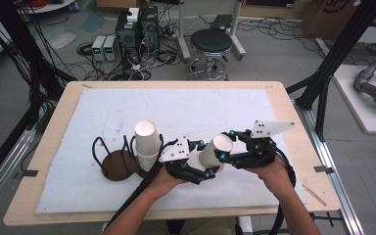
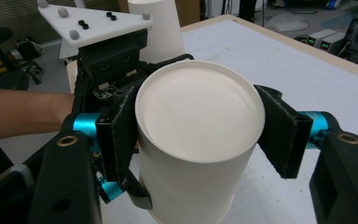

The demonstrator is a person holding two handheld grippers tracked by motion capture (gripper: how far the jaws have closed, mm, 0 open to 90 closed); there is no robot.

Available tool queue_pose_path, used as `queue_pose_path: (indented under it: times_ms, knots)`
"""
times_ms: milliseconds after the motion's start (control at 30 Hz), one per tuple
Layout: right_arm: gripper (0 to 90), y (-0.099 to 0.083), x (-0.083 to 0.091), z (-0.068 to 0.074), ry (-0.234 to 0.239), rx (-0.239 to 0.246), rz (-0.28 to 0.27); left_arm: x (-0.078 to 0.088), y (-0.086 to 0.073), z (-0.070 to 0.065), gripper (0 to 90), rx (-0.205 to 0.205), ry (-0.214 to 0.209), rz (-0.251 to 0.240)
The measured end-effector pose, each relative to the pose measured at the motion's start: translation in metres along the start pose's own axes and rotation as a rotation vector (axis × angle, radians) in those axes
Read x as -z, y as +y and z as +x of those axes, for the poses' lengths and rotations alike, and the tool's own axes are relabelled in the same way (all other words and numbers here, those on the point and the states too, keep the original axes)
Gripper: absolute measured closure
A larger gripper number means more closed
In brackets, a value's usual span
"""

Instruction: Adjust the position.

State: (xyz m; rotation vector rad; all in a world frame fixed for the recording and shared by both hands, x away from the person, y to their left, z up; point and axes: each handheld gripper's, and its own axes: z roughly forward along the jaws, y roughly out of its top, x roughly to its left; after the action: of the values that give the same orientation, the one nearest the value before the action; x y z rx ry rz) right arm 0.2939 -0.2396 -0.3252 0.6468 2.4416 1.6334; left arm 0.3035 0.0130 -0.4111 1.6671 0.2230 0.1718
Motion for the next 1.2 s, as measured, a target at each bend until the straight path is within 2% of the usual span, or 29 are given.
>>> queue_pose_path:
  times_ms: [200,233,267,300,333,400,433,467,500,567,600,667,700,733,833,933,1100,1200]
  knots:
    - [34.2,-0.004,0.0,-0.003,0.021,-0.024,-0.004,0.004,0.0,0.001,31.2,-0.006,-0.021,0.017]
    - [25.7,-0.005,0.001,-0.004,0.028,-0.016,-0.006,0.005,0.001,0.001,32.0,-0.01,-0.025,0.022]
    - [19.7,-0.005,0.001,-0.004,0.019,-0.012,0.0,0.007,0.003,0.0,32.1,-0.019,-0.029,0.049]
    - [19.2,-0.004,0.002,-0.004,0.007,-0.004,0.014,0.007,0.003,0.0,32.4,-0.019,-0.029,0.049]
    - [19.2,-0.004,0.002,-0.004,0.007,-0.004,0.014,0.007,0.004,-0.001,32.4,-0.024,-0.029,0.073]
    - [19.3,-0.002,0.005,-0.005,0.023,0.041,0.034,0.008,0.007,-0.001,32.5,-0.04,-0.035,0.127]
    - [19.3,0.003,0.007,-0.005,0.033,0.098,0.066,0.01,0.01,-0.001,32.5,-0.047,-0.041,0.174]
    - [19.3,0.005,0.007,-0.005,0.036,0.125,0.092,0.01,0.013,-0.001,32.5,-0.055,-0.044,0.2]
    - [19.3,0.007,0.006,-0.004,0.042,0.146,0.117,0.01,0.013,-0.001,32.5,-0.055,-0.044,0.2]
    - [19.3,0.011,0.003,-0.004,0.059,0.186,0.174,0.012,0.018,0.0,32.5,-0.069,-0.05,0.27]
    - [19.3,0.013,0.001,-0.004,0.066,0.205,0.196,0.012,0.018,0.0,32.4,-0.069,-0.05,0.27]
    - [19.3,0.017,-0.003,-0.003,0.079,0.238,0.235,0.012,0.022,0.001,32.4,-0.088,-0.058,0.338]
    - [19.5,0.018,-0.006,-0.002,0.082,0.257,0.258,0.012,0.022,0.001,32.4,-0.088,-0.058,0.338]
    - [19.5,0.018,-0.006,-0.002,0.082,0.257,0.258,0.011,0.023,0.0,32.4,-0.09,-0.063,0.352]
    - [20.2,0.022,-0.015,0.001,0.096,0.304,0.34,0.01,0.024,0.0,32.4,-0.097,-0.083,0.38]
    - [26.0,0.023,-0.026,0.004,0.125,0.341,0.44,0.009,0.024,0.0,32.4,-0.087,-0.094,0.385]
    - [31.4,0.021,-0.03,0.004,0.142,0.352,0.49,0.008,0.022,0.0,32.3,-0.097,-0.117,0.404]
    - [33.5,0.02,-0.029,0.003,0.156,0.346,0.48,0.008,0.022,-0.001,31.9,-0.1,-0.125,0.401]
